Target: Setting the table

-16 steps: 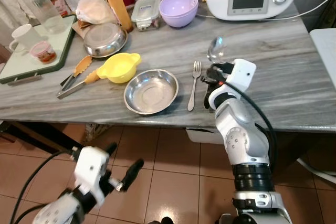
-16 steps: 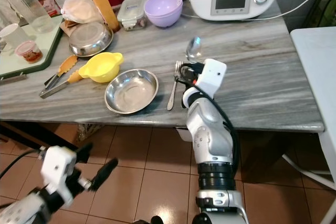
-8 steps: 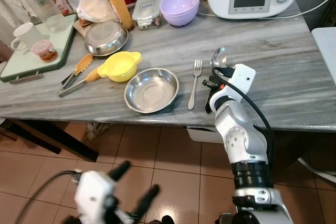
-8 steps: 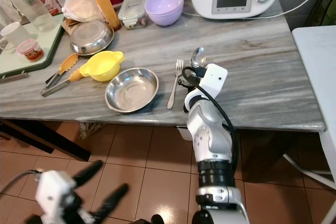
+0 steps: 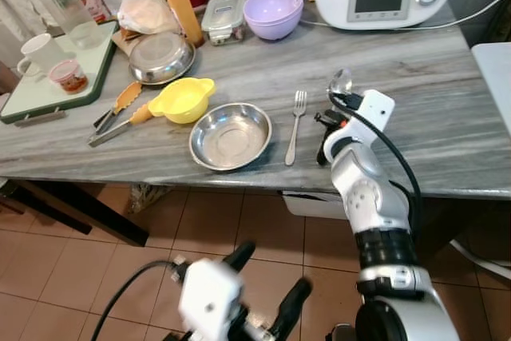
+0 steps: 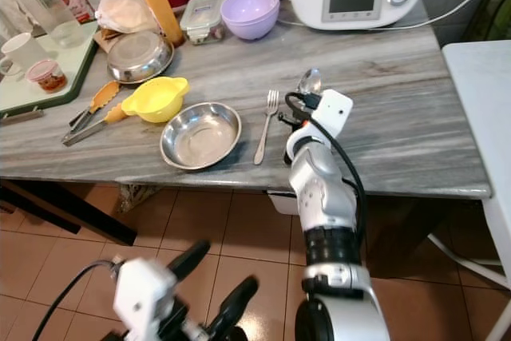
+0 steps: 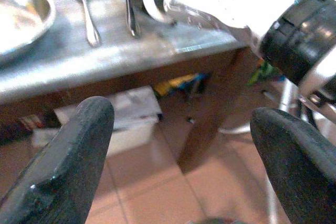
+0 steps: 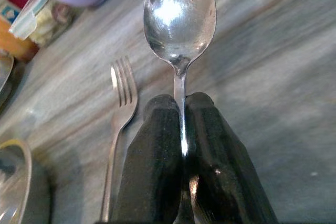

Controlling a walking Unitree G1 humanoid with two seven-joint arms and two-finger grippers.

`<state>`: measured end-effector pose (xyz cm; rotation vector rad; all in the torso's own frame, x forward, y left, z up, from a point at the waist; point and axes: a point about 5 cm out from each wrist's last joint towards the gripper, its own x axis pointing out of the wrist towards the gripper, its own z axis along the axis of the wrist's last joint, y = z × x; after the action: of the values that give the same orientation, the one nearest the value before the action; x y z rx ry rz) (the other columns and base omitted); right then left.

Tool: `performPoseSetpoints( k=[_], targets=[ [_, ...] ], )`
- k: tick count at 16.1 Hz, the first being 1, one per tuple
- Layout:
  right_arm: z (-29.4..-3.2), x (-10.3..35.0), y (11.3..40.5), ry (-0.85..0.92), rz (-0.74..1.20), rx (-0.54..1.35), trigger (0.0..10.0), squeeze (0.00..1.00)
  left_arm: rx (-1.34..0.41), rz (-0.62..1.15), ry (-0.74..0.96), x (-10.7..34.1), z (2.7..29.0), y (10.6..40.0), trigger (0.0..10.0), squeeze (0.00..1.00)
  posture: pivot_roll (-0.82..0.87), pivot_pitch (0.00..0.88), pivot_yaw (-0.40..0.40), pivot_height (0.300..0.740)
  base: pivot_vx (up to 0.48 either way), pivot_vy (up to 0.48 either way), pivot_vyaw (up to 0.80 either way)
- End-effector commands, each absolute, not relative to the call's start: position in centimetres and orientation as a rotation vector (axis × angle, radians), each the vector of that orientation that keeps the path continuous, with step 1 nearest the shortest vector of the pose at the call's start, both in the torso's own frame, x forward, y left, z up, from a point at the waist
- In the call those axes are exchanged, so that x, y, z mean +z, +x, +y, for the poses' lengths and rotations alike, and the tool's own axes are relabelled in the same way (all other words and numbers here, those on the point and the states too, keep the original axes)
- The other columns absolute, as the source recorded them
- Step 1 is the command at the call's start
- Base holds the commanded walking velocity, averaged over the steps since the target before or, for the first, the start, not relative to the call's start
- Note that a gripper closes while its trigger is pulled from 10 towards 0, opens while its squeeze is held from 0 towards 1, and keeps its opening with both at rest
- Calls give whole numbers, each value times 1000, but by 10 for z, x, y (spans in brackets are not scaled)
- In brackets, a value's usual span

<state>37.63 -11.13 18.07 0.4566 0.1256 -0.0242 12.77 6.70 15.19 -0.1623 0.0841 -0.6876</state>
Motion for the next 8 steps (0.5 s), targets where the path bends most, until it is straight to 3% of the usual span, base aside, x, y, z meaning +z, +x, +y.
performPoseSetpoints(
  k=[1,5,7,8],
  targets=[
    [-101,154,373,474,264,0,10000,0,-704,91,-182,156,54,121,10000,0,-218,195,195,740,0,0,0],
    [-93,147,375,459,338,40,10000,0,-716,90,-187,155,20,110,10000,0,-218,191,196,740,0,0,0],
    [-91,143,374,438,363,18,10000,0,-737,100,-192,156,-16,97,10000,0,-222,185,190,740,0,0,0],
    [-91,138,373,429,397,4,10000,165,-744,107,-188,155,-37,89,10000,0,-223,184,188,740,0,0,0]
  ],
)
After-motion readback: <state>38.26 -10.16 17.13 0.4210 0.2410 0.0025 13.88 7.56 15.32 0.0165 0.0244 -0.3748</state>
